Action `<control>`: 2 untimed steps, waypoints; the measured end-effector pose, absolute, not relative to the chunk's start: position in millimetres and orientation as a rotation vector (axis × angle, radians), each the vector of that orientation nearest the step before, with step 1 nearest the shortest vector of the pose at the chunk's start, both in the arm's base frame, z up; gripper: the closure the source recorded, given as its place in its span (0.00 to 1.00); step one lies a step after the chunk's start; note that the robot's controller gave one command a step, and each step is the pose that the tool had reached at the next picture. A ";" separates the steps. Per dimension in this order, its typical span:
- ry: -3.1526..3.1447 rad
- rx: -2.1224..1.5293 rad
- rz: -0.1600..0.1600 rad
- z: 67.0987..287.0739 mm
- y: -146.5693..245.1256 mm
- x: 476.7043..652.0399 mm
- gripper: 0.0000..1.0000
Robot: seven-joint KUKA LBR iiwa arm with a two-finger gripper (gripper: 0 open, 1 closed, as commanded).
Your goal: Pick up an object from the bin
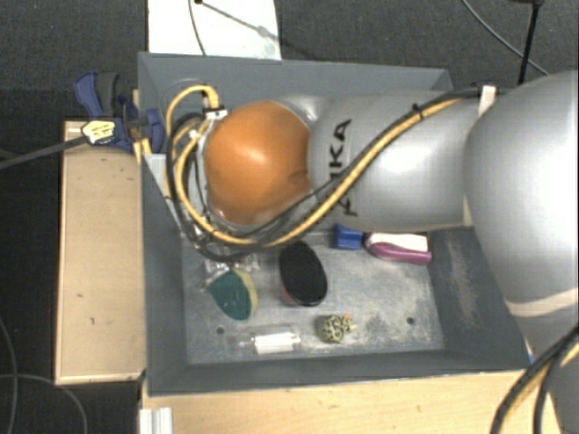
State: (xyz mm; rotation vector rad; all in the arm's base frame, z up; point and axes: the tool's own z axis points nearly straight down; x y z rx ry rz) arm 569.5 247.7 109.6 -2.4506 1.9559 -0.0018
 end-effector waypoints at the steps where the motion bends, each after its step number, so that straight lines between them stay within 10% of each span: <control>1: 1.969 -2.441 0.003 110.2 248.7 570.0 1.00; 2: 1.984 -2.426 -0.003 160.0 249.7 571.3 1.00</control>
Offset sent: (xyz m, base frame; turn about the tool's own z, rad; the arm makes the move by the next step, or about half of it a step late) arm 0.0002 0.0000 0.0000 0.0000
